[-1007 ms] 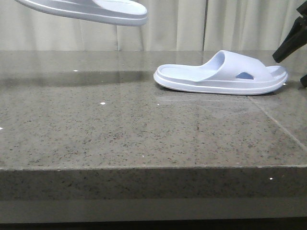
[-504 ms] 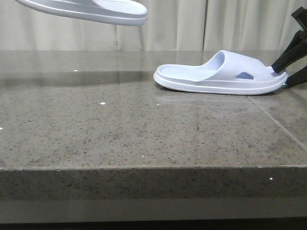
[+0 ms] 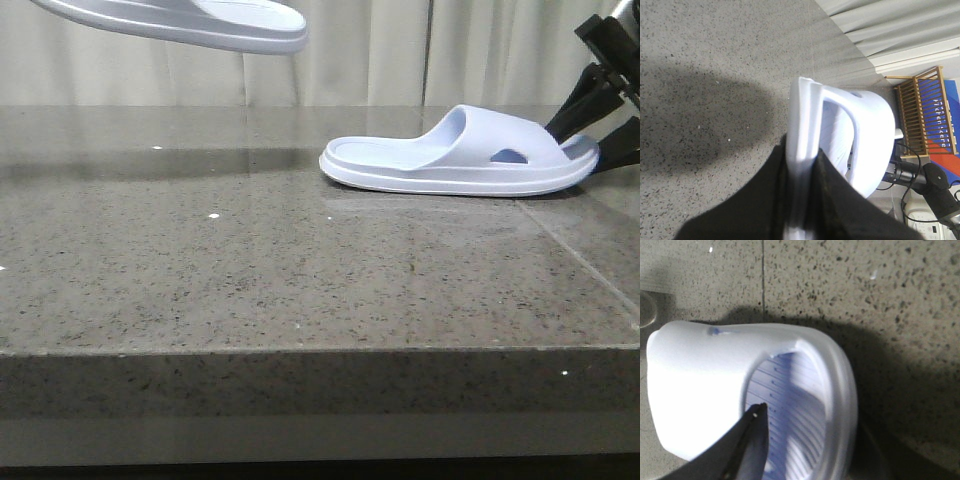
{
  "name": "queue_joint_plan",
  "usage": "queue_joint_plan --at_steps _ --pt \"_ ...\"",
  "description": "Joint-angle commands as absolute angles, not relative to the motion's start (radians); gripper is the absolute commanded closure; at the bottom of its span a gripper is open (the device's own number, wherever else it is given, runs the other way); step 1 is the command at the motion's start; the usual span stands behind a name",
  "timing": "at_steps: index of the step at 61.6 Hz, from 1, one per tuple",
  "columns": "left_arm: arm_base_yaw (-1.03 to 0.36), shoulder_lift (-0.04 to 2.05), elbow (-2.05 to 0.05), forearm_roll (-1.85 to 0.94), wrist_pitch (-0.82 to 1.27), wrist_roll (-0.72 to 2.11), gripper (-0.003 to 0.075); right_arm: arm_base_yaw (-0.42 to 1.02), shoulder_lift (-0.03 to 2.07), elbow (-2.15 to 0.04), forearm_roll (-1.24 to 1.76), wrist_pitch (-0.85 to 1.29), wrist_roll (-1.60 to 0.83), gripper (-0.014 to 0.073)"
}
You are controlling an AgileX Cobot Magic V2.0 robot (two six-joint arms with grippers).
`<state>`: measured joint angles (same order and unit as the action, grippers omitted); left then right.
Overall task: Insert blue slippers together front up
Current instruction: 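Lower the right gripper onto the heel of the other slipper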
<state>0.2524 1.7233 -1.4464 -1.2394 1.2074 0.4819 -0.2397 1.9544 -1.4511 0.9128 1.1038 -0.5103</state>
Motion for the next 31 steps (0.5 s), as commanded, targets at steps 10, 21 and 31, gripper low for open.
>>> queue_joint_plan --at_steps 10,21,31 --pt "0.248 1.671 -1.471 -1.323 1.29 0.476 0.0739 -0.23 1.919 -1.468 0.953 1.107 -0.523 0.0319" --pt "0.248 1.671 -1.471 -1.323 1.29 0.476 0.0739 -0.23 1.933 -1.468 1.017 1.142 -0.523 0.0319" --pt "0.248 1.671 -1.471 -1.323 1.29 0.476 0.0739 -0.23 1.996 -1.468 1.098 1.228 -0.524 0.0319"
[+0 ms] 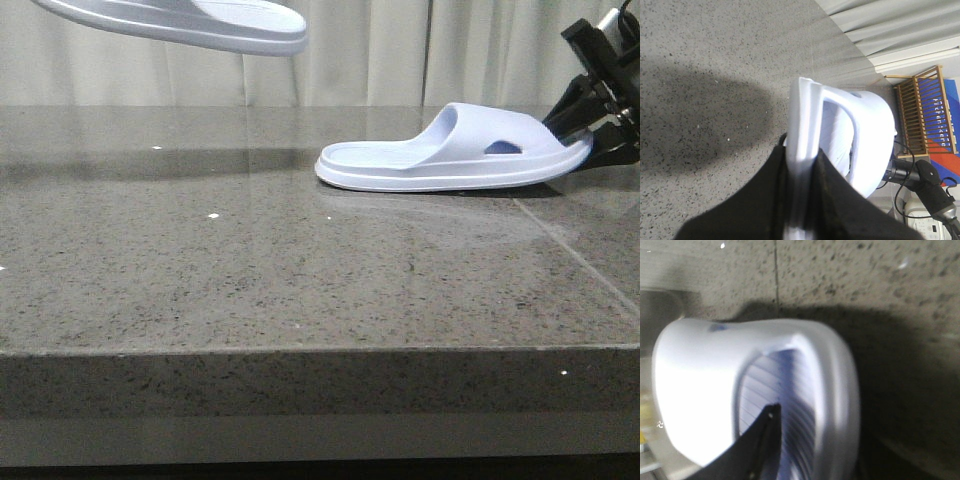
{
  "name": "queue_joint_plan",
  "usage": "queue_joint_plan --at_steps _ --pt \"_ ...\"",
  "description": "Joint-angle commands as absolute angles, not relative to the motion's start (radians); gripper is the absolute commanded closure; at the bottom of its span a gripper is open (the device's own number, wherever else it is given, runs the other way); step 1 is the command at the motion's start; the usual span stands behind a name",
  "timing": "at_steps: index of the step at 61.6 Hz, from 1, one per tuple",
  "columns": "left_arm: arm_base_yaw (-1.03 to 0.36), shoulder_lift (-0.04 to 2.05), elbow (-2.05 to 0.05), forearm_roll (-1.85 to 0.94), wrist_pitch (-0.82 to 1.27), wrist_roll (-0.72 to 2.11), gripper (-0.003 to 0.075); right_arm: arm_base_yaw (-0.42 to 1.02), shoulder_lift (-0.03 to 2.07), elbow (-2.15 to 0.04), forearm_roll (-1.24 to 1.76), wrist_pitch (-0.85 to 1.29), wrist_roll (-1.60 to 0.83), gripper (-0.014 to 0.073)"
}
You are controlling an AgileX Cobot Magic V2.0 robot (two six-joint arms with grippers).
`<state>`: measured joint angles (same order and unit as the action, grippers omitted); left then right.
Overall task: Insert blue slippers together front up
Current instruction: 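Lower the right gripper onto the heel of the other slipper, then close the right gripper on the heel and lift the slipper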
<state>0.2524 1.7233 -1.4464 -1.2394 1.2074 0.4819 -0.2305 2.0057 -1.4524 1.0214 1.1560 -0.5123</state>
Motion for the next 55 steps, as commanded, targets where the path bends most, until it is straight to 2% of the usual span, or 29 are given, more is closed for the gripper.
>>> queue_joint_plan --at_steps 1,6,10,19,22,34,55 --pt "0.248 1.671 -1.471 -1.323 1.29 0.476 0.0739 -0.23 2.002 -1.468 1.103 1.233 -0.525 0.0319" --pt "0.248 1.671 -1.471 -1.323 1.29 0.476 0.0739 -0.23 2.019 -1.468 1.121 1.249 -0.535 0.0323" --pt "0.248 1.671 -1.471 -1.323 1.29 0.476 0.0739 -0.23 2.018 -1.468 1.121 1.248 -0.541 0.0369" --pt "0.248 1.671 -1.471 -1.323 1.29 0.476 0.0739 -0.237 2.014 -1.487 1.128 1.274 -0.541 0.0672" --pt "0.248 1.671 -1.471 -1.323 1.29 0.476 0.0739 -0.24 2.012 -1.499 1.131 1.288 -0.541 0.0648" --pt "0.248 1.671 -1.471 -1.323 1.29 0.476 0.0739 -0.243 1.969 -1.56 1.141 1.305 -0.535 0.0649" --pt "0.248 1.671 -1.471 -1.323 1.278 0.476 0.0739 -0.243 1.864 -1.805 1.143 1.331 -0.383 0.0652"
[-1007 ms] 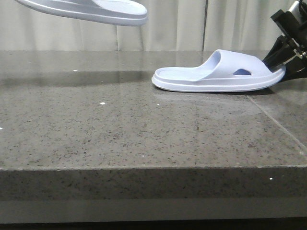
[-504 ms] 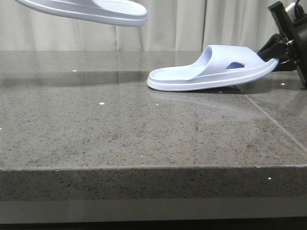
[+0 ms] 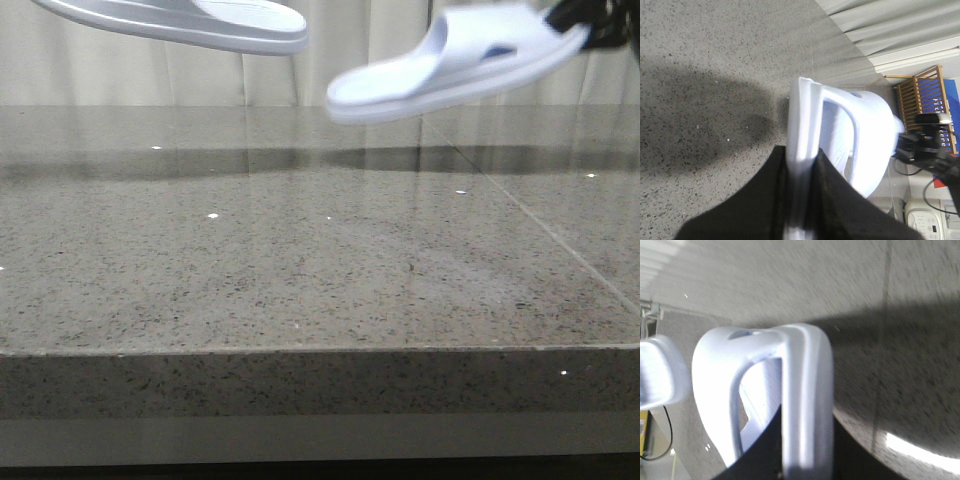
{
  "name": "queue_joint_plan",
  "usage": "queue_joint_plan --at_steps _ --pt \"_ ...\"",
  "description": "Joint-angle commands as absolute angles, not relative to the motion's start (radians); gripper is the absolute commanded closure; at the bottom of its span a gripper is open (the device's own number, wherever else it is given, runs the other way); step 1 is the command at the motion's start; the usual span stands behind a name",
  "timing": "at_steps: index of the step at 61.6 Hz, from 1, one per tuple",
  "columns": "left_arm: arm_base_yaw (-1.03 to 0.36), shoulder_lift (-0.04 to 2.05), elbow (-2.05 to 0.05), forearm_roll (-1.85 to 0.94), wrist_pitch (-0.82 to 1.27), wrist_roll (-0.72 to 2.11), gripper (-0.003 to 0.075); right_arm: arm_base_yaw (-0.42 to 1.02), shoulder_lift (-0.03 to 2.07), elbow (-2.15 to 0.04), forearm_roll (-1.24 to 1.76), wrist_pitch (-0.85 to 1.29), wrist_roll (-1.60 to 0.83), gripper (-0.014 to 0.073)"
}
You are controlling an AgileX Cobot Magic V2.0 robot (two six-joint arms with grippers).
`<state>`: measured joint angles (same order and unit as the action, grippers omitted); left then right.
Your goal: Insert blue slippers together front up
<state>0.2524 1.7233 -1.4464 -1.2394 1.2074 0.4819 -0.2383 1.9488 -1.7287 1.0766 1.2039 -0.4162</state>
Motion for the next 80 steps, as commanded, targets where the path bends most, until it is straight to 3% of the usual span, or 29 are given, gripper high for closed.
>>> queue_joint_plan --at_steps 1,27,55,80 --pt "0.248 1.671 -1.471 -1.323 1.278 0.476 0.0739 -0.243 1.861 -1.813 1.143 1.331 -0.376 0.0652" --pt "0.245 1.671 -1.471 -1.34 1.29 0.476 0.0739 -0.233 1.822 -1.853 1.257 1.332 -0.355 0.0652" --pt "0.15 1.671 -1.471 -1.388 1.29 0.476 0.0739 -0.1 1.82 -1.853 1.262 1.331 -0.357 0.0652" --pt "0.12 1.671 -1.471 -1.588 1.29 0.476 0.0739 -0.082 1.82 -1.851 1.352 1.331 -0.357 0.0652"
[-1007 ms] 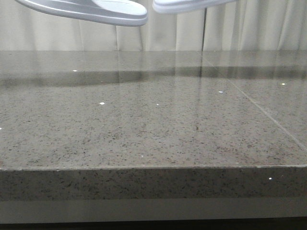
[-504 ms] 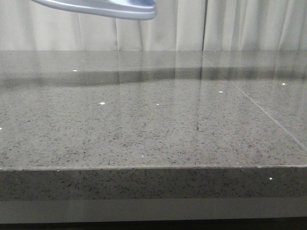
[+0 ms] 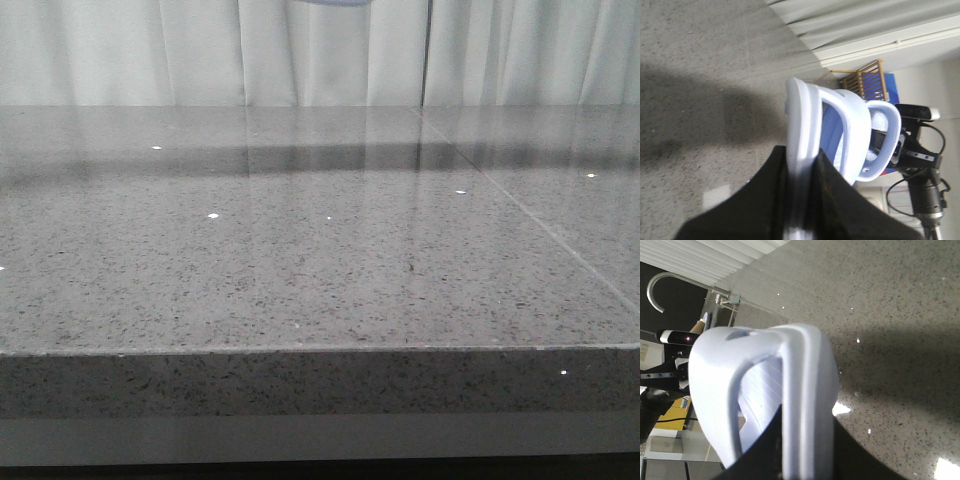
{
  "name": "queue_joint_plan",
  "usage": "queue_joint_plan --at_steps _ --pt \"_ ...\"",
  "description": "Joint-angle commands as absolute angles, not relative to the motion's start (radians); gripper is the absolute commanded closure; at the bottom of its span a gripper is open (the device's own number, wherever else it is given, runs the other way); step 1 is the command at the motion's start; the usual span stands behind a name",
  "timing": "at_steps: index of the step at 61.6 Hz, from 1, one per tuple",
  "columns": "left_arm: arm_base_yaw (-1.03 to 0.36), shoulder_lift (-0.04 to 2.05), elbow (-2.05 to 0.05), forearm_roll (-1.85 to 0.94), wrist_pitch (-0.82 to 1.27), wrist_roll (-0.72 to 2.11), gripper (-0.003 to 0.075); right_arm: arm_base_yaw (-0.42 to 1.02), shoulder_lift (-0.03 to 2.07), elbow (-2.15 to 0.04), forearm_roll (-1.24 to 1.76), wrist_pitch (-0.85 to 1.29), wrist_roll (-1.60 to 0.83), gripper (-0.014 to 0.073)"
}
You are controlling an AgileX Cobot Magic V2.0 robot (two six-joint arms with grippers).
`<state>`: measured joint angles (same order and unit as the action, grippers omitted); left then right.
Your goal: Insert blue slippers together front up
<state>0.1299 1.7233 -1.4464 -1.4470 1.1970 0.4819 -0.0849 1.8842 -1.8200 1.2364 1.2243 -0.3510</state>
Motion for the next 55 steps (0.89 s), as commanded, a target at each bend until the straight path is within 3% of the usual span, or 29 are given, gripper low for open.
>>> queue_joint_plan --at_steps 1,55 --pt "0.12 1.671 -1.471 -1.593 1.29 0.476 0.0739 -0.082 1.82 -1.851 1.356 1.331 -0.357 0.0652" --pt "-0.015 1.671 -1.471 -1.742 1.29 0.476 0.0739 0.032 1.835 -1.851 1.528 1.331 -0.377 0.0652"
